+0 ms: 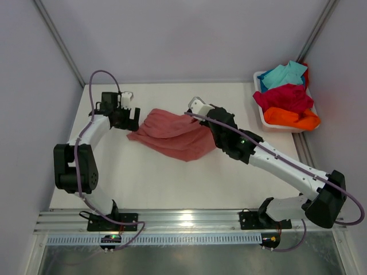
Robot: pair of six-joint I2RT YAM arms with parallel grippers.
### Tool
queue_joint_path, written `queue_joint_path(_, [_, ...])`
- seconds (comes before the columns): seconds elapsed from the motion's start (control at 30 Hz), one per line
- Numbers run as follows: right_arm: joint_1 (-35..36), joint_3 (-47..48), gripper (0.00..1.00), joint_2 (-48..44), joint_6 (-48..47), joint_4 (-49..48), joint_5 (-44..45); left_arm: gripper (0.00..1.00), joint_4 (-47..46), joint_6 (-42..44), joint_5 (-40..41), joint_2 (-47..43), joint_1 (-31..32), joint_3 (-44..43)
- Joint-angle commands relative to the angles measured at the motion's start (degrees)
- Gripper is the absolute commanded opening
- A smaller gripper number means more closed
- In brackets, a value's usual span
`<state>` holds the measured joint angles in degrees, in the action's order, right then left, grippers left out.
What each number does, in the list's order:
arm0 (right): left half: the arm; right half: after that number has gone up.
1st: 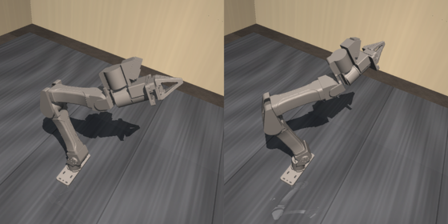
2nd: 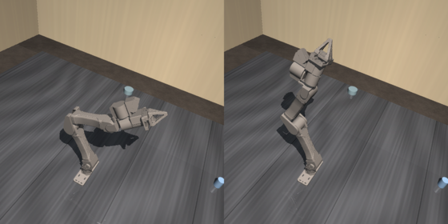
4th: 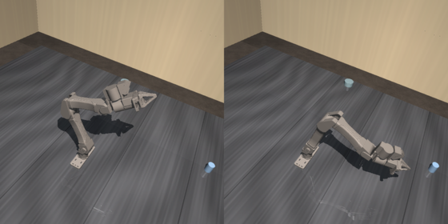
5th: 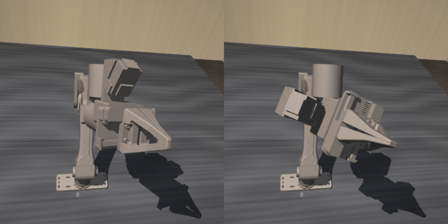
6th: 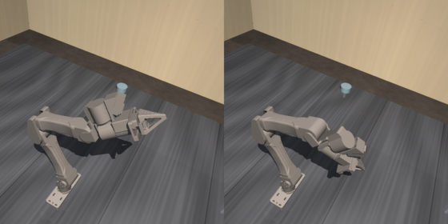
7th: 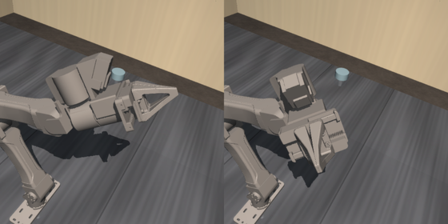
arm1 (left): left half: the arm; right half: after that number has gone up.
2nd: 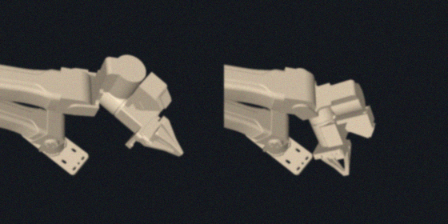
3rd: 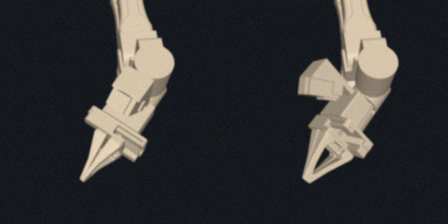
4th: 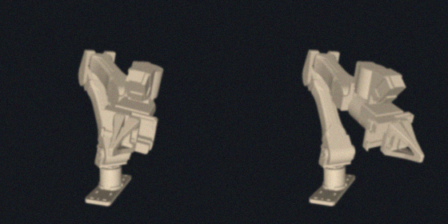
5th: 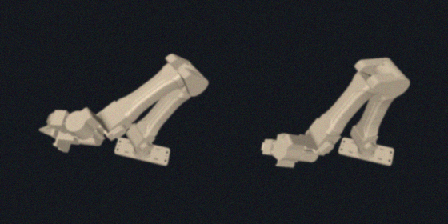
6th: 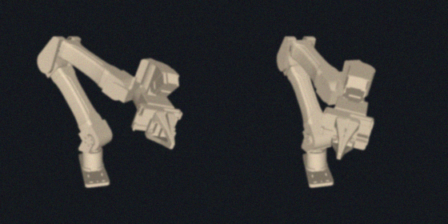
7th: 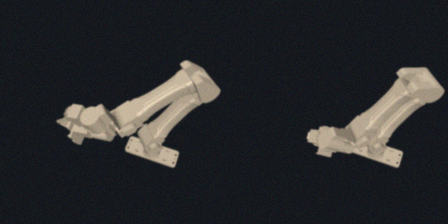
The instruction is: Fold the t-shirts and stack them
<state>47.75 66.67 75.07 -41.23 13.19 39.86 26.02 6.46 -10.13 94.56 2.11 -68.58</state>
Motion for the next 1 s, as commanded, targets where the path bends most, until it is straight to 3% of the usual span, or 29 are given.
queue_joint_path(0.0, [-0.37, -2.32, 0.03, -6.24, -3.93, -4.31, 7.42, 0.99, -2.47, 0.58, 1.26, 3.42, -0.44, -4.45])
queue_joint_path(0.1, [-0.81, -5.14, 0.03, -11.25, -5.61, -7.74, 9.28, 0.99, -2.55, -0.21, -1.64, 6.58, -0.44, -6.83])
queue_joint_path(0.23, [-2.04, -7.96, 0.03, -15.73, -3.59, -6.5, 4.27, 0.99, -3.35, -1.62, -8.4, 11.24, -0.35, -10.16])
queue_joint_path(0.3, [-2.3, -10.85, 0.03, -17.32, -3.77, -8.26, 3.48, 0.99, -2.03, -2.41, -15.51, 13.79, -0.44, -14.11])
queue_joint_path(0.5, [-2.92, -12.27, 0.03, -16.1, -1.13, -7.74, 0.85, 0.99, 5.7, -4.0, -31.5, 23.99, 0.17, -26.51])
queue_joint_path(0.67, [-3.01, -12.1, 0.03, -13.55, -1.56, -10.63, 1.54, 0.99, 10.36, -0.05, -35.13, 25.58, 2.11, -28.19])
queue_joint_path(0.87, [-3.71, -1.22, 0.03, -3.02, -4.03, -15.48, 2.33, 0.99, 10.81, 1.01, -31.63, 24.18, 2.46, -24.6])
queue_joint_path(0.97, [-3.89, 13.6, 0.03, 2.7, 1.31, -11.63, 0.84, 0.99, 7.65, 1.01, -28.64, 21.11, 2.46, -19.51])
